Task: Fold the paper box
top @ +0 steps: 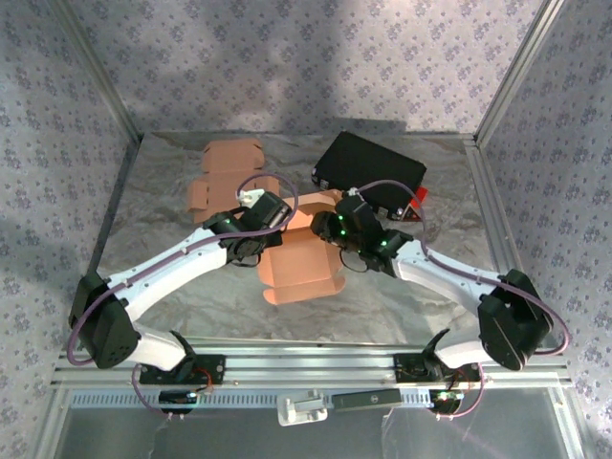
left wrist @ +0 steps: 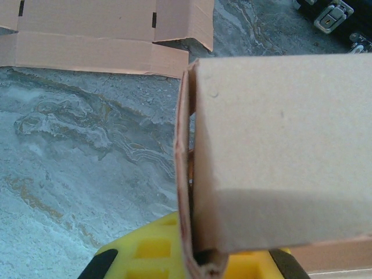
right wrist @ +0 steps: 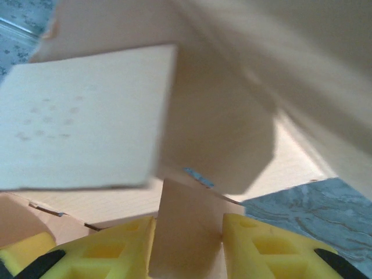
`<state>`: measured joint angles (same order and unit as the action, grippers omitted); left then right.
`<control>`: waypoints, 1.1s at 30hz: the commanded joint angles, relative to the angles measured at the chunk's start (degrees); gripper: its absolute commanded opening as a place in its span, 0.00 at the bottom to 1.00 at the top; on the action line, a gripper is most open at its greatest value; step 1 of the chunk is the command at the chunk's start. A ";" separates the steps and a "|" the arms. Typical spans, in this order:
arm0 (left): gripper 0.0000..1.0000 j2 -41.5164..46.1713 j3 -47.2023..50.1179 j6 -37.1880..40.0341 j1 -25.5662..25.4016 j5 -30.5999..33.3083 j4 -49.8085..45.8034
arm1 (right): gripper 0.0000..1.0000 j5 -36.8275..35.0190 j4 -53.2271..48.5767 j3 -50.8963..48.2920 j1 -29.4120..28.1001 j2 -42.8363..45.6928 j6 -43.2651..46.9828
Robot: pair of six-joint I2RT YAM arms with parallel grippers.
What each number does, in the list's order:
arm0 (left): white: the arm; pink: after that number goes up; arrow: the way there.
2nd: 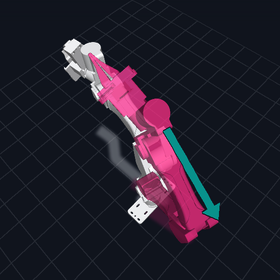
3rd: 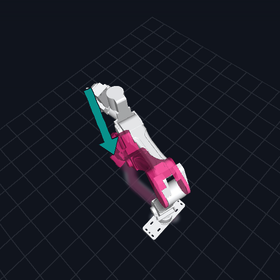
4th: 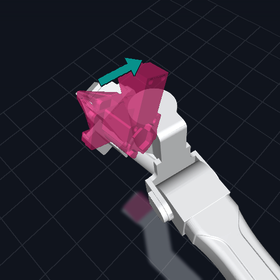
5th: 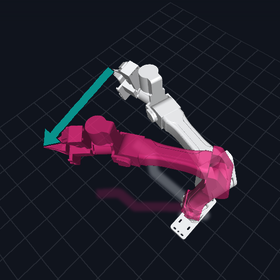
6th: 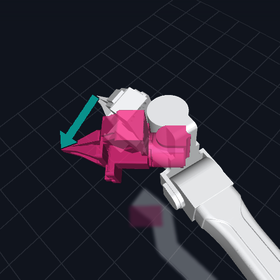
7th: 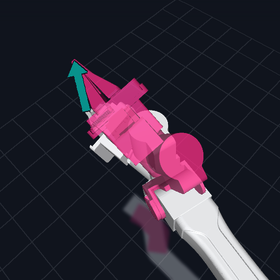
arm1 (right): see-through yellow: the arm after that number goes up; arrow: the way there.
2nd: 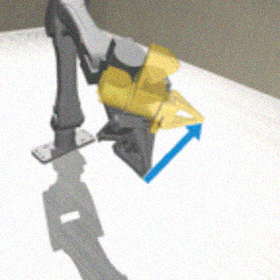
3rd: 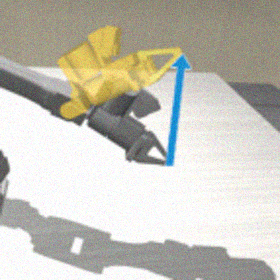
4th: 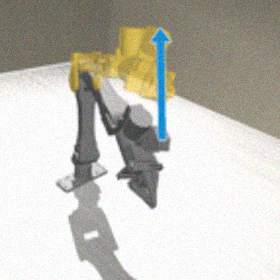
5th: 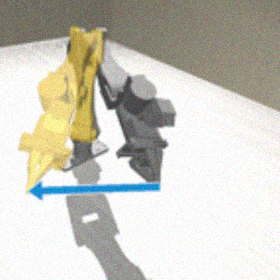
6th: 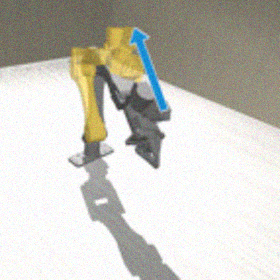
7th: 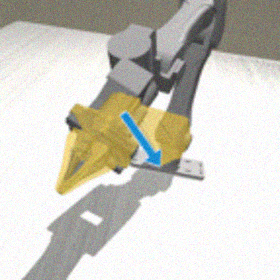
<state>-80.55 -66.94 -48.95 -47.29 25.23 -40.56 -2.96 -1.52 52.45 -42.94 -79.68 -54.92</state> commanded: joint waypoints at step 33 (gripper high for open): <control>0.00 -0.59 -6.03 6.21 7.16 -7.33 0.25 | 0.28 -1.17 2.08 -17.78 -0.23 17.43 5.27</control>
<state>-81.17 -70.83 -43.92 -40.49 18.79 -40.12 -4.01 -1.13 36.01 -44.31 -61.32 -49.69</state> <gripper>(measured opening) 0.065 0.285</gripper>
